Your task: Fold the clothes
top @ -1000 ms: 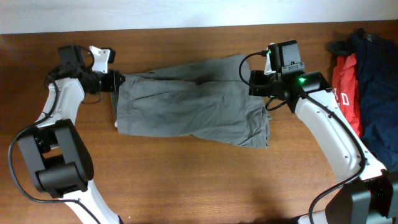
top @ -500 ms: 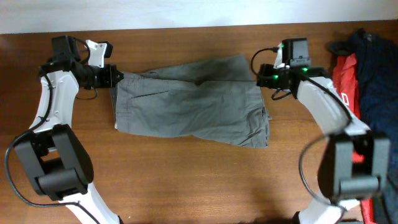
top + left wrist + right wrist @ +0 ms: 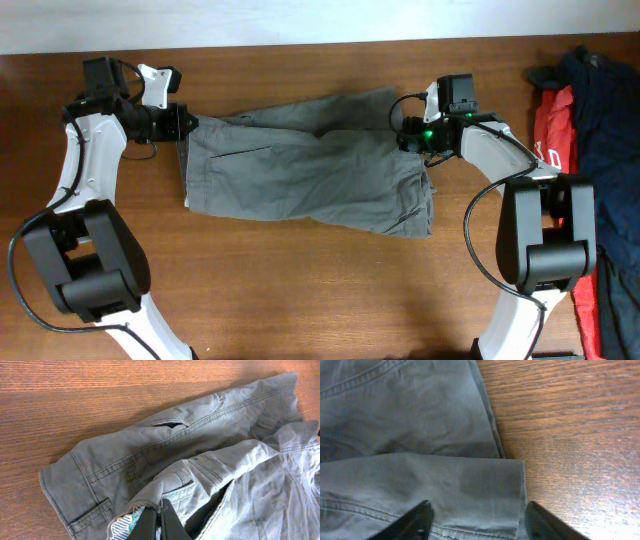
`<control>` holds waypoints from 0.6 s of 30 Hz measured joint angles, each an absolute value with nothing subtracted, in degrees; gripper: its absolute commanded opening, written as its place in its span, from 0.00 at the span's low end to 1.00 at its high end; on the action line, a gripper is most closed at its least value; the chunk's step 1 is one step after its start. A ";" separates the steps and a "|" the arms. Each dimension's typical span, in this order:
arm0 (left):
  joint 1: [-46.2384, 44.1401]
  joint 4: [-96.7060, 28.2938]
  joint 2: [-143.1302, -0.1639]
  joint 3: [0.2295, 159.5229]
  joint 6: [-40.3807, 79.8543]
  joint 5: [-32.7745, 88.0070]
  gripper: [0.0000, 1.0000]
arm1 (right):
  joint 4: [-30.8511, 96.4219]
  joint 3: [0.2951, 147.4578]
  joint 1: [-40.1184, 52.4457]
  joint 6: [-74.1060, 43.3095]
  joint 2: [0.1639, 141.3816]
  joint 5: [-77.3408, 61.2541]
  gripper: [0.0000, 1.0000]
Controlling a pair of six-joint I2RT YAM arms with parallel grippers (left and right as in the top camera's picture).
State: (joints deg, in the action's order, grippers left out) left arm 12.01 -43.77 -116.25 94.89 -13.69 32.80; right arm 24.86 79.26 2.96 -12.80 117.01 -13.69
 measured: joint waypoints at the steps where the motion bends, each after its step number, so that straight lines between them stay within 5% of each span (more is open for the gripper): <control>1: 12.01 -43.77 -116.25 94.89 -13.69 32.80 0.00 | 25.06 79.26 2.96 -12.82 117.01 -13.67 0.60; 18: 12.01 -43.51 -116.25 94.89 -13.69 32.80 0.00 | 26.70 79.26 2.96 -12.84 117.01 -12.99 0.60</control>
